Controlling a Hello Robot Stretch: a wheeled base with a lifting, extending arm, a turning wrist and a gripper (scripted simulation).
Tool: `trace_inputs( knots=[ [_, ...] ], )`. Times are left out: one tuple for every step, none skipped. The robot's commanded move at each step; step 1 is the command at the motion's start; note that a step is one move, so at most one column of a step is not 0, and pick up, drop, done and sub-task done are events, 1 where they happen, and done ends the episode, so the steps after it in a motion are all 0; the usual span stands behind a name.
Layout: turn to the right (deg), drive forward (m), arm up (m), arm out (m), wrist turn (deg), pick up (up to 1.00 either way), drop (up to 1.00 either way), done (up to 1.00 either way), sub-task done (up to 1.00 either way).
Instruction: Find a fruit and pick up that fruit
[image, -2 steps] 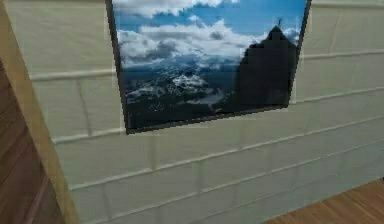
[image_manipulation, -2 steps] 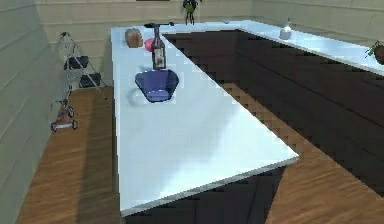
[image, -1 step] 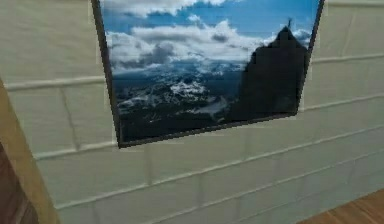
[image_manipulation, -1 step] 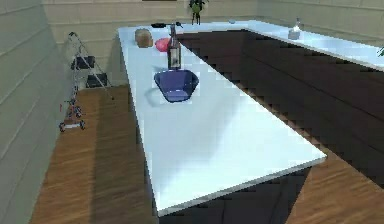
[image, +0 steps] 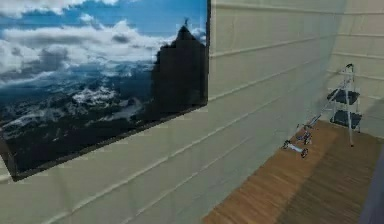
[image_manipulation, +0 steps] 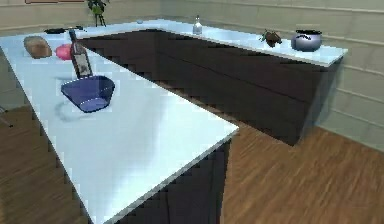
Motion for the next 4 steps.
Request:
trace_inputs(
  knots=[
    [0.0,0.4,0.0,0.0,0.0,0.0,0.0,0.0,0.0],
    [45.0,0.0,0.0,0.0,0.0,0.0,0.0,0.0,0.0],
    [6.0,0.0,0.0,0.0,0.0,0.0,0.0,0.0,0.0],
    [0.0,1.0,0.0,0.0,0.0,0.0,0.0,0.0,0.0]
  ],
)
